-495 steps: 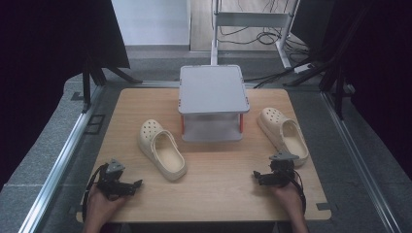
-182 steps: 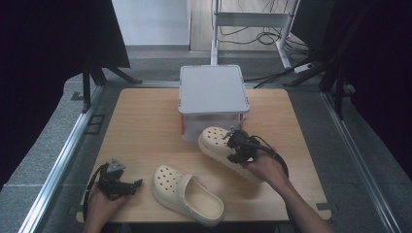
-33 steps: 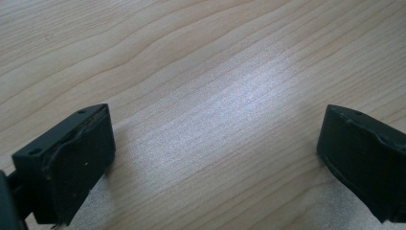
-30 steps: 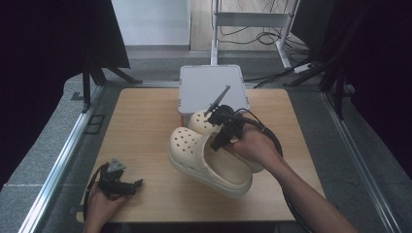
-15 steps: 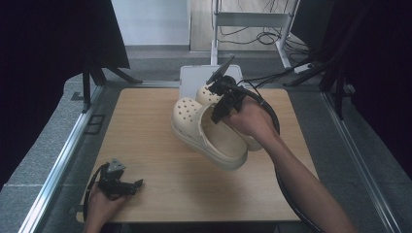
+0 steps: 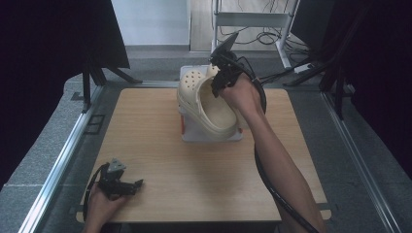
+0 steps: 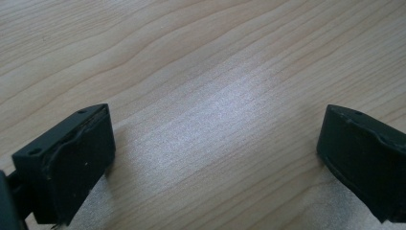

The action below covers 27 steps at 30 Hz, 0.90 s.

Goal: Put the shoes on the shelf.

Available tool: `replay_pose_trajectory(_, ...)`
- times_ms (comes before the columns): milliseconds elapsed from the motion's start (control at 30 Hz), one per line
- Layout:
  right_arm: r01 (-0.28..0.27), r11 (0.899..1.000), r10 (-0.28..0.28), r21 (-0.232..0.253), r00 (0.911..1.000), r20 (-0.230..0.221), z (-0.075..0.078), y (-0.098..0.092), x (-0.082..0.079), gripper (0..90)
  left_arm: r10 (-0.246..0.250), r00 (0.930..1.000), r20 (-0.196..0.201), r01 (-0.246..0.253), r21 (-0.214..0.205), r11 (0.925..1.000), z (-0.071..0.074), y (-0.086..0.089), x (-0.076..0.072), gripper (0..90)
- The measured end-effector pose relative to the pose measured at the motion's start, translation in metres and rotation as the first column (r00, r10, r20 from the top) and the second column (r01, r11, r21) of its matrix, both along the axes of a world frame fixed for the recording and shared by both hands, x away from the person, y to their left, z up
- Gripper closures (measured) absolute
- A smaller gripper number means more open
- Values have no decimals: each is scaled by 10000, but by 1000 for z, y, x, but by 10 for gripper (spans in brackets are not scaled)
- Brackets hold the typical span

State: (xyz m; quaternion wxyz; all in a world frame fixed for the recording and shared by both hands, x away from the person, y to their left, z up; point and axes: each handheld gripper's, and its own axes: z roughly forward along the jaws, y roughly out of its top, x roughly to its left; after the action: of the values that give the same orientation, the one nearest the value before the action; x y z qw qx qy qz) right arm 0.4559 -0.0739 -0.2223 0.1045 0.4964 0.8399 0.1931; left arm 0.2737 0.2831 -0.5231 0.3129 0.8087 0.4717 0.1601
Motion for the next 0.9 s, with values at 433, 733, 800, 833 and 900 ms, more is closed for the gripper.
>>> replay_pose_trajectory(433, 1574, 9870, -1583, 335, 9870, 259, -13, 11, 47, 639, -69, 10000, 5, 69, 1, 10000, 0, 0, 0, 0)
replay_pose_trajectory(733, 2412, 9679, -2444, 701, 9688, 409, -26, 15, 76, 640, -78, 10000, 4, 78, 2, 10000, 0, 0, 0, 0)
replay_pose_trajectory(800, 2521, 9647, -2554, 767, 9661, 370, -28, 16, 82, 639, -77, 10000, 3, 77, 0, 10000, 0, 0, 0, 0)
replay_pose_trajectory(833, 2609, 9616, -2644, 847, 9638, 337, -29, 16, 84, 639, -81, 10000, 3, 81, 1, 10000, 0, 0, 0, 0)
replay_pose_trajectory(900, 2689, 9586, -2729, 941, 9615, 319, -30, 16, 90, 639, -86, 10000, -3, 86, 3, 10000, 0, 0, 0, 0)
